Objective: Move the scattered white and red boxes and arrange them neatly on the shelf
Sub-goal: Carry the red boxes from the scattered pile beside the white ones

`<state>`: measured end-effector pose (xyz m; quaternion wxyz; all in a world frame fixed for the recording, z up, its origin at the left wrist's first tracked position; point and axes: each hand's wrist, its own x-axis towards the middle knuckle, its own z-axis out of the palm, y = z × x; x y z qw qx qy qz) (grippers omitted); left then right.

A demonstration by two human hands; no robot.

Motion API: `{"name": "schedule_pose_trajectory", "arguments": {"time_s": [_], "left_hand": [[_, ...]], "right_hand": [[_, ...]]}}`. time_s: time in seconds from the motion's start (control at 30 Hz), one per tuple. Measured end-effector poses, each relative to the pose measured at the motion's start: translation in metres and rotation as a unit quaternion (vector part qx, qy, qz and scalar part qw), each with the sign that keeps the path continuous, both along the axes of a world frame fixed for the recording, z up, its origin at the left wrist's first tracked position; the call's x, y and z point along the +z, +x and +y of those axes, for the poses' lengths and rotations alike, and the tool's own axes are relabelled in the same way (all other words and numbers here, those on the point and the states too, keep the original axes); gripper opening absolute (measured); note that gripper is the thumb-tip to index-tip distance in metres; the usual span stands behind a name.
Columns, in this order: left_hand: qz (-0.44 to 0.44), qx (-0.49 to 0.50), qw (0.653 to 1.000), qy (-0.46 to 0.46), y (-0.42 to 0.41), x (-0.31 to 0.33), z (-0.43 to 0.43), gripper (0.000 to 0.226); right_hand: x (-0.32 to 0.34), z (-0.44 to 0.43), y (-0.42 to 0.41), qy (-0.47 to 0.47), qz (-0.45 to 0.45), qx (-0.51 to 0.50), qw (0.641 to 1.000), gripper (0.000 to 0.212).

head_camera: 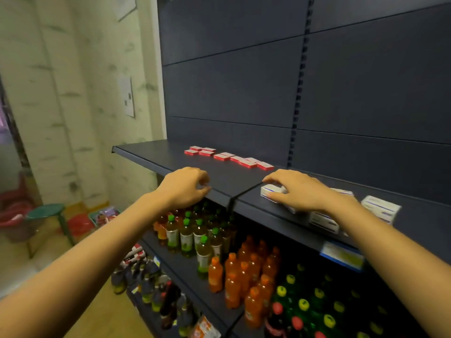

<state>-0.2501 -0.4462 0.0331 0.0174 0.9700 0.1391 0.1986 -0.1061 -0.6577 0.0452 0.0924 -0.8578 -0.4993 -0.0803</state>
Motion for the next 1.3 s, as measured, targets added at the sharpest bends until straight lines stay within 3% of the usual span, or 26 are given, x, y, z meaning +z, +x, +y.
{"name": "schedule_pose_trajectory", "arguments": {"time_s": [0.23, 0.4, 0.67, 0.83, 1.03, 1.3], "left_hand": [[0.005, -0.023, 1.000, 0.010, -0.001, -0.008, 0.094, 0.035], [0.030, -0.066, 0.997, -0.018, 0.055, -0.023, 0.181, 0.036], [0.002, -0.091, 0.995, -0.042, 0.072, -0.030, 0.170, 0.036], [0.004, -0.112, 0.992, -0.054, 0.133, -0.027, 0.210, 0.036], [0.011, -0.133, 0.990, -0.054, 0.192, -0.020, 0.244, 0.034], [0.019, -0.191, 0.980, -0.047, 0.256, -0.015, 0.261, 0.035]], "right_hand": [[-0.013, 0.107, 0.003, -0.015, 0.021, -0.028, 0.999, 0.046], [-0.027, 0.198, 0.051, -0.037, 0.044, -0.089, 0.994, 0.045], [-0.026, 0.208, 0.076, -0.044, 0.067, -0.129, 0.988, 0.045], [-0.023, 0.240, 0.143, -0.030, 0.068, -0.202, 0.977, 0.037], [-0.022, 0.253, 0.202, -0.062, 0.080, -0.281, 0.954, 0.040], [-0.021, 0.265, 0.233, -0.137, 0.102, -0.314, 0.934, 0.041]]}}
